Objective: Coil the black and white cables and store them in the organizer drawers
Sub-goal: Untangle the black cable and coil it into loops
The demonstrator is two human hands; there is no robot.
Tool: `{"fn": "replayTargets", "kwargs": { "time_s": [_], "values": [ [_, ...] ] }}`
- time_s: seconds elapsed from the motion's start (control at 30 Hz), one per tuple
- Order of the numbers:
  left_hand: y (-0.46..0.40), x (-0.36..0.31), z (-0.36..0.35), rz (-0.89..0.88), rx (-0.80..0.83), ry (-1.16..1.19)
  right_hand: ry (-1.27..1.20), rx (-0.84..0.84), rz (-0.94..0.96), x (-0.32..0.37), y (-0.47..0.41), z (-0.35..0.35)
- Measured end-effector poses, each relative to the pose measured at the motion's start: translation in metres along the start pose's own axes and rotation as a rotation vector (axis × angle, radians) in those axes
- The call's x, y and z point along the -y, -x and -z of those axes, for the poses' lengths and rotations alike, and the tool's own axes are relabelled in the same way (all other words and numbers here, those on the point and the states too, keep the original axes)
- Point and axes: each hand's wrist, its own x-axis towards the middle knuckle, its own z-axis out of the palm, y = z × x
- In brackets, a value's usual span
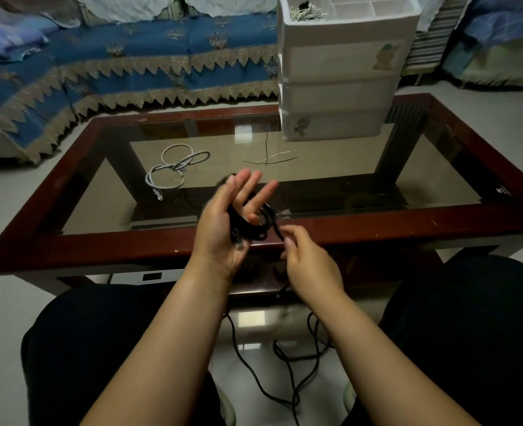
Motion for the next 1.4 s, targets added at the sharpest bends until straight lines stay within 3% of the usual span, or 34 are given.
{"fn": "replayTargets", "kwargs": {
  "time_s": [0.07, 0.17, 0.23, 0.3, 0.37, 0.57, 0.73, 0.83, 0.93, 1.03, 1.1, 1.2, 1.27, 1.4],
  "values": [
    [-0.006, -0.01, 0.001, -0.1, -0.065, -0.058, -0.057, -0.046, -0.039, -0.008, 0.009, -0.006],
    [-0.013, -0.019, 0.001, -0.172, -0.164, -0.094, -0.501, -0.17, -0.095, -0.006, 0.017, -0.008],
    [-0.015, -0.02, 0.001, -0.194, -0.208, -0.082, -0.345, -0.195, -0.024, -0.003, 0.017, -0.006],
    [-0.015, -0.017, -0.002, -0.224, -0.244, -0.137, -0.027, -0.131, 0.044, 0.002, 0.017, -0.002],
    [-0.015, -0.011, -0.006, -0.28, -0.254, -0.29, 0.136, -0.041, 0.092, 0.009, 0.015, 0.003],
    [-0.012, 0.006, -0.002, -0.471, -0.099, -0.839, 0.301, 0.045, 0.336, 0.032, 0.01, 0.029],
    [-0.017, 0.017, 0.009, -0.512, -0.009, -1.251, 0.393, 0.04, 0.542, 0.046, 0.013, 0.049],
    [-0.017, 0.02, 0.014, -0.499, 0.032, -1.369, 0.346, 0.109, 0.556, 0.049, 0.011, 0.061],
    [-0.012, 0.017, 0.016, -0.508, 0.141, -1.328, 0.014, 0.37, 0.389, 0.048, 0.004, 0.074],
    [-0.01, 0.014, 0.017, -0.316, 0.218, -1.182, -0.26, 0.562, 0.282, 0.046, -0.002, 0.088],
    [-0.007, 0.013, 0.013, -0.14, 0.312, -1.125, -0.272, 0.512, 0.276, 0.047, -0.007, 0.096],
    [0.001, 0.009, 0.011, 0.114, 0.474, -0.997, 0.086, 0.226, 0.371, 0.051, -0.019, 0.102],
    [0.005, 0.005, 0.008, 0.27, 0.577, -0.785, 0.247, 0.084, 0.395, 0.049, -0.03, 0.101],
    [0.004, -0.001, 0.004, 0.434, 0.54, -0.448, -0.133, 0.196, 0.35, 0.05, -0.041, 0.098]
  ]
}}
